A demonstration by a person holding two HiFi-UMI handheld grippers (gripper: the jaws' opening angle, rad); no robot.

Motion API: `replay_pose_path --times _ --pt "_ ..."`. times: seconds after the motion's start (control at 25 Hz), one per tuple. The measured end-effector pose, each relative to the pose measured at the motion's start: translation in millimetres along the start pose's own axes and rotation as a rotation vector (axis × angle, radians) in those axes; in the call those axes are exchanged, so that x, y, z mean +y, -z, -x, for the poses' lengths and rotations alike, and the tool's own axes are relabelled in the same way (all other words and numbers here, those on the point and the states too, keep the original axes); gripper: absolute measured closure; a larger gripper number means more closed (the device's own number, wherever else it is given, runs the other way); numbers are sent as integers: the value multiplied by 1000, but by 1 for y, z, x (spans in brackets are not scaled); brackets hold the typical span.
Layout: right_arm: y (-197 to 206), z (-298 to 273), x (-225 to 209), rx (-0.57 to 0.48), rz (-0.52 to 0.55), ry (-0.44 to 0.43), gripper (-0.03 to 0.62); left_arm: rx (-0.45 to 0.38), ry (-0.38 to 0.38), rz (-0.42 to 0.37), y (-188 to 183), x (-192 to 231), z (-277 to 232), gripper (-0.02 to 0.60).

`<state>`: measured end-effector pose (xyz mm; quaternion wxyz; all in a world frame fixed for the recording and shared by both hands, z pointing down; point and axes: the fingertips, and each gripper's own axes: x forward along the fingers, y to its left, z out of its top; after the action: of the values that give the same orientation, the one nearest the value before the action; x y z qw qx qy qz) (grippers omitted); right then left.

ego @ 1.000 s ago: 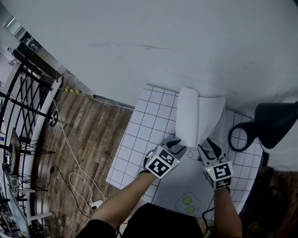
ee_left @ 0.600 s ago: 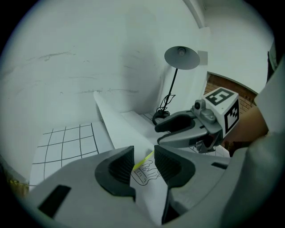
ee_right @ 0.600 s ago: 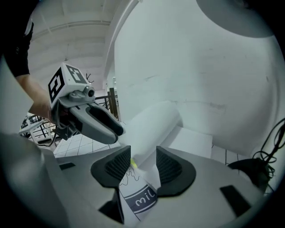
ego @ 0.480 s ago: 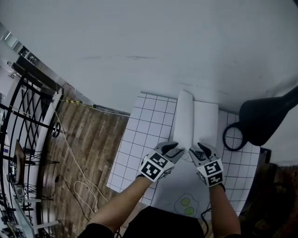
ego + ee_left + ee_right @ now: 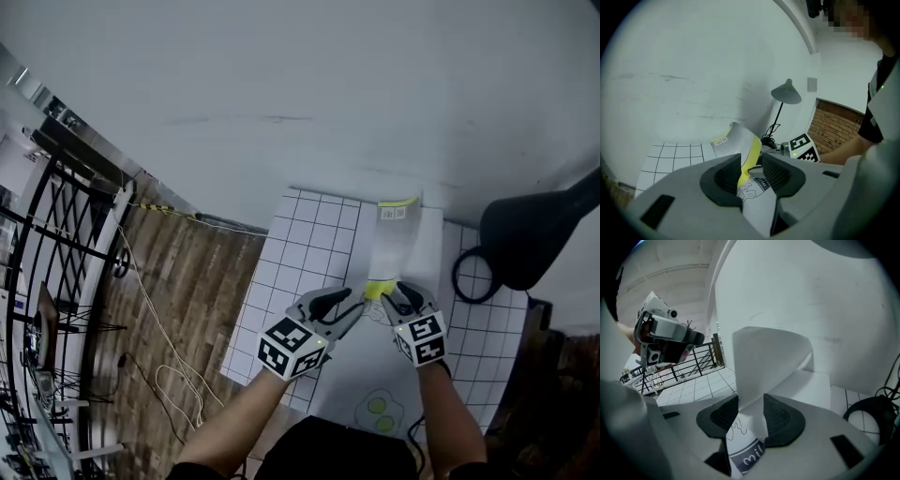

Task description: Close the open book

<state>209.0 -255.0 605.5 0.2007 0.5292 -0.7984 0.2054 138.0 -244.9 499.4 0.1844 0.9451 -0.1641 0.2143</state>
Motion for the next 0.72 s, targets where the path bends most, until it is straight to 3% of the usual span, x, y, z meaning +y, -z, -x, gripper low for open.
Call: replay_pose_path --times 0.2,0.52,0.72 --pt "5 18 -13 -7 -84 56 436 5 -49 -18 7 1 17 434" --pt "35 87 -48 13 -202 191 445 -30 -104 53 16 -3 48 434" --pt "34 116 -50 6 -203 249 450 -37 -189 -24 14 -6 75 434"
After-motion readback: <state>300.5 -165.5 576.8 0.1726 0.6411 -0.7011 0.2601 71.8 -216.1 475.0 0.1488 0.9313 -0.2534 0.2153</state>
